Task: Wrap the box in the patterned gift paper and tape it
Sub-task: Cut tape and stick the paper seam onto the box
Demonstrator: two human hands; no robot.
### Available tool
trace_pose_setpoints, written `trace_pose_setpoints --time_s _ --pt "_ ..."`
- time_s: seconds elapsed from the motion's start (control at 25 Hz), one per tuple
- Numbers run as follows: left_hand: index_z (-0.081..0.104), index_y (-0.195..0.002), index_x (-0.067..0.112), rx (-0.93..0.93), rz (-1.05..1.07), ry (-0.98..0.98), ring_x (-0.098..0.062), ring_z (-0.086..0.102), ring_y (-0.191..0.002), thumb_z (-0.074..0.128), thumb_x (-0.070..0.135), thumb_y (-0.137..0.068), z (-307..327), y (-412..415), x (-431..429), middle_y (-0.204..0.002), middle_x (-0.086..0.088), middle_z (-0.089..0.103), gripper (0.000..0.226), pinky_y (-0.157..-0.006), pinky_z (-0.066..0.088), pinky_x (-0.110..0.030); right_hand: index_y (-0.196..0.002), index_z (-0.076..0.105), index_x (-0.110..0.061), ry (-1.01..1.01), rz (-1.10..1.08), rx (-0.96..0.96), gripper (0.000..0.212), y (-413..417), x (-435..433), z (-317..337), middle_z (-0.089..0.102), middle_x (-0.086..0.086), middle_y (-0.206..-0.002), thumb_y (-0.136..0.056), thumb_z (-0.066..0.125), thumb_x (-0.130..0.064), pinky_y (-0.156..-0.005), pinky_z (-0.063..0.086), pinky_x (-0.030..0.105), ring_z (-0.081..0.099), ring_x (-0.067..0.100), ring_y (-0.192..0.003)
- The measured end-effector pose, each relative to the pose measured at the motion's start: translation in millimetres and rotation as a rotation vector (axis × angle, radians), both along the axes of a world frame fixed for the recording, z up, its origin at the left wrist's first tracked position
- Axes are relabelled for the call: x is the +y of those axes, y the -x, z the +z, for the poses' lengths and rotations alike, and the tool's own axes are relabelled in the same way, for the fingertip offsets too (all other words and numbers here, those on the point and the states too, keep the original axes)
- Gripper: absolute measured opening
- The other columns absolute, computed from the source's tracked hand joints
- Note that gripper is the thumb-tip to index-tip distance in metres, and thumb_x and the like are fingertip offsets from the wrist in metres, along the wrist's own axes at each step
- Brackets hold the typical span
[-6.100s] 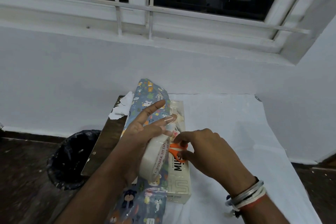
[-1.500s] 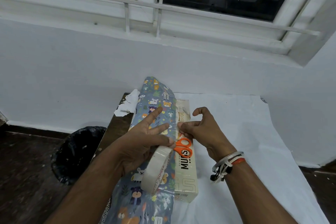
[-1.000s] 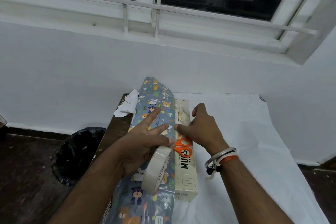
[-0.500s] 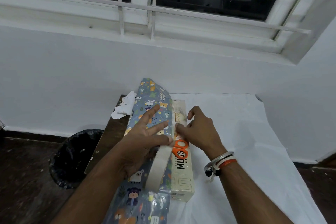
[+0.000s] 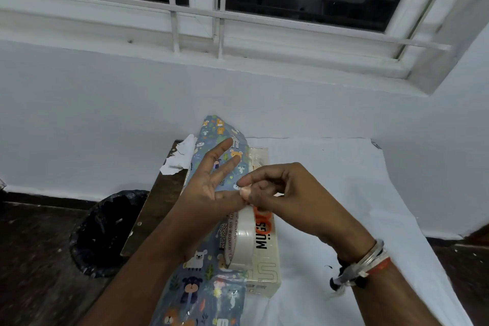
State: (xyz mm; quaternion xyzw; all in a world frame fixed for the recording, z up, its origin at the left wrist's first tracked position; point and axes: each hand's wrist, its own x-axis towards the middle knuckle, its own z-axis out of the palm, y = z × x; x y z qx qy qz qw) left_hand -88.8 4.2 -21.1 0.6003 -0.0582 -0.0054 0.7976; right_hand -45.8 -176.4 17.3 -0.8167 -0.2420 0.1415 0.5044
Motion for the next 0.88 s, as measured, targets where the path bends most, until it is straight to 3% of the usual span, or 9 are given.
trace_pose_setpoints --time_s 0.12,0.28,0.4,0.52,0.68,0.88 --pt "0.048 -0.141 0.051 -0.013 -0.014 -0.020 -0.025 0.074 -0.108 0.077 0.008 -0.074 -1.8 -0.5 -2.2 -0.147 0.013 0.056 0.085 -0.091 0.059 -0.031 -0.092 0.081 -0.022 0.031 0.002 -0.082 0.004 -1.0 -3.9 3.1 0.078 -0.004 -0.082 -0.091 0.078 -0.019 -0.084 0.062 0.038 0.075 0.016 -0.080" --pt "0.053 -0.135 0.051 -0.009 -0.006 -0.086 -0.023 0.075 -0.096 0.078 0.009 -0.072 -4.7 -2.0 -7.8 -0.139 0.012 0.063 0.080 -0.086 0.059 -0.032 -0.086 0.080 -0.022 0.033 -0.108 -0.183 0.011 4.8 1.6 -1.9 0.076 -0.006 -0.076 -0.091 0.074 -0.014 -0.077 0.061 0.037 0.073 0.012 -0.073" --pt "0.056 -0.133 0.048 -0.011 -0.019 -0.088 -0.034 0.071 -0.106 0.080 0.011 -0.071 -6.9 -2.7 -11.0 -0.133 0.005 0.066 0.076 -0.091 0.060 -0.038 -0.087 0.080 -0.025 0.002 -0.184 -0.232 0.010 6.5 3.1 -5.3 0.075 -0.007 -0.075 -0.091 0.075 -0.016 -0.070 0.061 0.035 0.072 0.010 -0.068" --pt "0.059 -0.129 0.045 0.001 0.007 -0.083 -0.025 0.072 -0.107 0.077 0.012 -0.076 -6.5 -2.6 -12.4 -0.126 0.001 0.069 0.065 -0.084 0.058 -0.031 -0.091 0.077 -0.026 0.002 -0.214 -0.326 0.010 8.0 6.0 -11.0 0.074 -0.013 -0.081 -0.093 0.072 -0.018 -0.068 0.060 0.033 0.072 0.006 -0.069" --pt "0.058 -0.128 0.033 0.060 0.068 -0.088 -0.022 0.075 -0.099 0.070 -0.004 -0.090 -6.7 -1.3 -14.0 -0.117 -0.003 0.073 0.055 -0.077 0.059 -0.027 -0.093 0.069 -0.029 0.040 -0.232 -0.493 0.008 9.2 12.9 -19.0 0.066 -0.014 -0.085 -0.095 0.065 -0.023 -0.069 0.057 0.043 0.067 0.011 -0.074" --pt "0.056 -0.130 0.035 0.093 0.104 -0.061 -0.030 0.075 -0.095 0.067 -0.008 -0.089 -4.7 0.1 -11.3 -0.115 -0.005 0.075 0.060 -0.081 0.060 -0.042 -0.092 0.072 -0.027 -0.014 -0.235 -0.462 0.008 5.4 10.0 -17.0 0.066 -0.018 -0.084 -0.096 0.068 -0.021 -0.070 0.058 0.042 0.069 0.010 -0.076"
